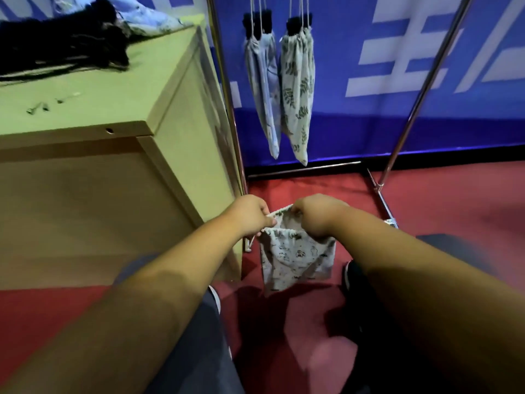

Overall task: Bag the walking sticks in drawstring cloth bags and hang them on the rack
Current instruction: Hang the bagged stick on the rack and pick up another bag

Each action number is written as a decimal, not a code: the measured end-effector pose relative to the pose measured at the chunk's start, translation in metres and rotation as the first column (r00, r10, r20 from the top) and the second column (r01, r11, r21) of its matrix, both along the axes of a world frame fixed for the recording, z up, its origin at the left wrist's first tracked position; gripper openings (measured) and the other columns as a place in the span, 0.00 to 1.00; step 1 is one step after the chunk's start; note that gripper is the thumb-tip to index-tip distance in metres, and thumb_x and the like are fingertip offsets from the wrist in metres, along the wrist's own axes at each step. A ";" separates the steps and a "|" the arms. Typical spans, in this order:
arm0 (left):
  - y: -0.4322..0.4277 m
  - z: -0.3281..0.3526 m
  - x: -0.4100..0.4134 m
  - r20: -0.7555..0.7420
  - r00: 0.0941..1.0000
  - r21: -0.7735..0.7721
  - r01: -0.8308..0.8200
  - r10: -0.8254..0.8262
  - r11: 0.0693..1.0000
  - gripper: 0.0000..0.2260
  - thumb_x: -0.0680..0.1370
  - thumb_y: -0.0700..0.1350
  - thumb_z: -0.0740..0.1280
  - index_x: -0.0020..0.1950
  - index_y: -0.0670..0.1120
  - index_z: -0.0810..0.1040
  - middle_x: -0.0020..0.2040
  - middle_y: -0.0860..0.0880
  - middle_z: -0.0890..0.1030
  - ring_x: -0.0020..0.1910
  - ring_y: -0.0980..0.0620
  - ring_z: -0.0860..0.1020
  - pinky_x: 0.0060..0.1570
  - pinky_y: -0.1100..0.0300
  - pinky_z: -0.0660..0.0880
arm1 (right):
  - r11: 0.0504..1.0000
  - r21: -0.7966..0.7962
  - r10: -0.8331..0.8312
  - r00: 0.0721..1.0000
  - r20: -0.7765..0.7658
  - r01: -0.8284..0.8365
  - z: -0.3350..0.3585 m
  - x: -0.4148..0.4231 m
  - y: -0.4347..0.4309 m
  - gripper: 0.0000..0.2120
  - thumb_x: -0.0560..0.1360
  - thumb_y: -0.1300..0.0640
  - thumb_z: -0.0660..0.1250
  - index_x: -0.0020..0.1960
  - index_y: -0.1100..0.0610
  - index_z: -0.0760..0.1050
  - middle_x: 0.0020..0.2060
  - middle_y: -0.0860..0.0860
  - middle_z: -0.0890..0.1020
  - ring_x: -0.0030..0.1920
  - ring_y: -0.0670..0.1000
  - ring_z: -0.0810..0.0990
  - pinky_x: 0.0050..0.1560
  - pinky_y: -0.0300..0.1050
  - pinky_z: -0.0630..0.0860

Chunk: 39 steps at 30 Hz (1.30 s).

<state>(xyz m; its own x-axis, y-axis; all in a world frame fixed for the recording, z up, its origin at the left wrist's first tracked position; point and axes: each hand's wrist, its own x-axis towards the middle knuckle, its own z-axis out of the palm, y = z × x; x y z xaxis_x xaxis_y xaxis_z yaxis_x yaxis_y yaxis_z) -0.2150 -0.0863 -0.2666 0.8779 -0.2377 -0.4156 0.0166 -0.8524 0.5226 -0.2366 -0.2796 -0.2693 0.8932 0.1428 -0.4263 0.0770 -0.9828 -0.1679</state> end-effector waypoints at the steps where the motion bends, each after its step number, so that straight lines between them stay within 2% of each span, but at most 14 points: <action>1: 0.001 -0.009 0.003 -0.029 1.000 0.003 0.000 0.000 1.000 0.10 0.79 0.47 0.77 0.41 0.45 0.81 0.27 0.48 0.79 0.26 0.49 0.79 0.32 0.57 0.78 | 1.000 -0.007 0.012 0.999 -0.048 -0.012 -0.006 0.003 0.000 0.34 0.71 0.67 0.70 0.73 0.45 0.77 0.62 0.50 0.84 0.56 0.57 0.83 0.55 0.56 0.85; 5: -0.002 -0.023 0.018 -0.091 0.995 0.075 0.039 -0.032 0.996 0.09 0.81 0.43 0.74 0.43 0.45 0.78 0.30 0.47 0.79 0.28 0.46 0.79 0.31 0.60 0.74 | 0.999 0.016 0.052 0.984 -0.168 -0.050 -0.025 0.019 0.005 0.36 0.74 0.70 0.67 0.80 0.50 0.71 0.68 0.52 0.82 0.61 0.58 0.83 0.60 0.55 0.83; 8: -0.010 -0.024 0.031 -0.110 0.994 0.122 0.025 -0.012 0.992 0.07 0.82 0.42 0.73 0.46 0.42 0.80 0.33 0.44 0.83 0.31 0.45 0.80 0.34 0.57 0.77 | 0.999 0.039 0.037 0.980 -0.197 -0.030 -0.034 0.028 0.010 0.33 0.77 0.70 0.61 0.80 0.51 0.71 0.70 0.53 0.81 0.63 0.59 0.82 0.62 0.56 0.83; 12: -0.014 -0.033 0.041 -0.168 0.985 0.265 0.073 -0.029 0.962 0.08 0.81 0.44 0.72 0.54 0.40 0.85 0.47 0.43 0.88 0.43 0.45 0.87 0.51 0.50 0.86 | 0.999 0.050 0.010 0.984 -0.180 -0.001 -0.042 0.035 0.015 0.28 0.79 0.66 0.60 0.78 0.55 0.73 0.67 0.56 0.82 0.60 0.61 0.83 0.61 0.56 0.83; 16: -0.014 -0.028 0.047 -0.165 0.982 0.409 0.149 -0.087 0.900 0.09 0.83 0.42 0.69 0.57 0.39 0.87 0.46 0.43 0.88 0.40 0.45 0.86 0.43 0.54 0.83 | 0.998 0.065 -0.013 0.993 -0.115 0.020 -0.049 0.040 0.016 0.21 0.81 0.64 0.62 0.74 0.59 0.75 0.64 0.58 0.83 0.59 0.62 0.83 0.59 0.53 0.82; 18: -0.011 -0.021 0.047 -0.111 0.989 0.439 0.141 -0.103 0.887 0.10 0.83 0.41 0.67 0.59 0.38 0.85 0.52 0.43 0.87 0.49 0.43 0.86 0.48 0.52 0.82 | 0.996 0.081 -0.039 0.995 -0.088 0.047 -0.045 0.040 0.016 0.21 0.81 0.66 0.60 0.74 0.61 0.75 0.66 0.60 0.82 0.63 0.63 0.81 0.58 0.49 0.80; 20: -0.008 -0.017 0.046 -0.056 0.993 0.449 0.117 -0.102 0.886 0.10 0.83 0.40 0.66 0.58 0.38 0.85 0.57 0.42 0.86 0.57 0.41 0.86 0.56 0.51 0.82 | 0.995 0.084 -0.049 0.997 -0.066 0.055 -0.040 0.039 0.017 0.23 0.81 0.67 0.58 0.74 0.61 0.76 0.68 0.61 0.81 0.67 0.63 0.80 0.62 0.50 0.79; 23: -0.004 -0.014 0.042 -0.059 0.997 0.370 0.074 -0.056 0.926 0.11 0.84 0.43 0.67 0.58 0.38 0.84 0.54 0.39 0.87 0.52 0.40 0.86 0.56 0.49 0.83 | 0.992 0.120 -0.036 0.998 -0.043 0.041 -0.033 0.037 0.019 0.22 0.81 0.65 0.60 0.72 0.60 0.79 0.69 0.58 0.82 0.69 0.61 0.79 0.68 0.48 0.76; 25: 0.002 -0.010 0.039 -0.091 0.996 0.272 0.044 -0.019 0.961 0.12 0.85 0.46 0.68 0.56 0.38 0.84 0.52 0.39 0.88 0.49 0.39 0.87 0.53 0.46 0.84 | 0.979 0.195 -0.062 0.998 -0.034 0.067 -0.026 0.033 0.023 0.20 0.81 0.65 0.61 0.70 0.58 0.81 0.67 0.56 0.83 0.67 0.57 0.81 0.63 0.41 0.73; 27: 0.009 -0.002 0.036 -0.123 0.992 0.129 -0.019 0.035 0.991 0.10 0.85 0.46 0.68 0.52 0.39 0.83 0.50 0.40 0.88 0.45 0.40 0.88 0.44 0.48 0.84 | 0.952 0.292 -0.088 0.995 -0.040 0.095 -0.017 0.029 0.026 0.19 0.82 0.66 0.60 0.66 0.57 0.83 0.63 0.54 0.86 0.58 0.55 0.84 0.55 0.38 0.73; 30: 0.019 0.021 0.027 -0.124 0.987 -0.063 -0.114 0.106 0.991 0.08 0.85 0.43 0.66 0.48 0.42 0.80 0.45 0.42 0.85 0.34 0.49 0.83 0.33 0.57 0.76 | 0.871 0.464 -0.155 0.987 -0.052 0.161 0.006 0.027 0.030 0.14 0.82 0.67 0.61 0.55 0.56 0.84 0.52 0.56 0.89 0.40 0.56 0.87 0.41 0.44 0.80; 32: 0.022 0.043 0.022 -0.106 0.988 -0.141 -0.122 0.108 0.982 0.08 0.85 0.44 0.66 0.48 0.43 0.80 0.44 0.44 0.84 0.34 0.50 0.82 0.33 0.58 0.75 | 0.804 0.558 -0.220 0.975 -0.040 0.204 0.030 0.028 0.033 0.13 0.83 0.65 0.59 0.54 0.57 0.82 0.46 0.57 0.89 0.34 0.56 0.84 0.33 0.45 0.77; 36: 0.032 0.102 0.013 -0.052 0.992 -0.262 -0.121 0.112 0.957 0.10 0.86 0.44 0.66 0.46 0.45 0.79 0.45 0.44 0.84 0.38 0.48 0.82 0.34 0.58 0.76 | 0.698 0.691 -0.297 0.954 0.041 0.188 0.100 0.034 0.046 0.13 0.84 0.64 0.58 0.57 0.59 0.82 0.42 0.54 0.88 0.29 0.51 0.79 0.29 0.41 0.74; 39: 0.039 0.149 0.006 0.001 0.993 -0.322 -0.115 0.121 0.940 0.10 0.86 0.44 0.65 0.47 0.43 0.79 0.45 0.42 0.84 0.38 0.48 0.84 0.35 0.57 0.78 | 0.645 0.750 -0.318 0.944 0.089 0.146 0.155 0.035 0.061 0.13 0.85 0.62 0.57 0.58 0.59 0.81 0.43 0.55 0.88 0.33 0.53 0.80 0.31 0.43 0.76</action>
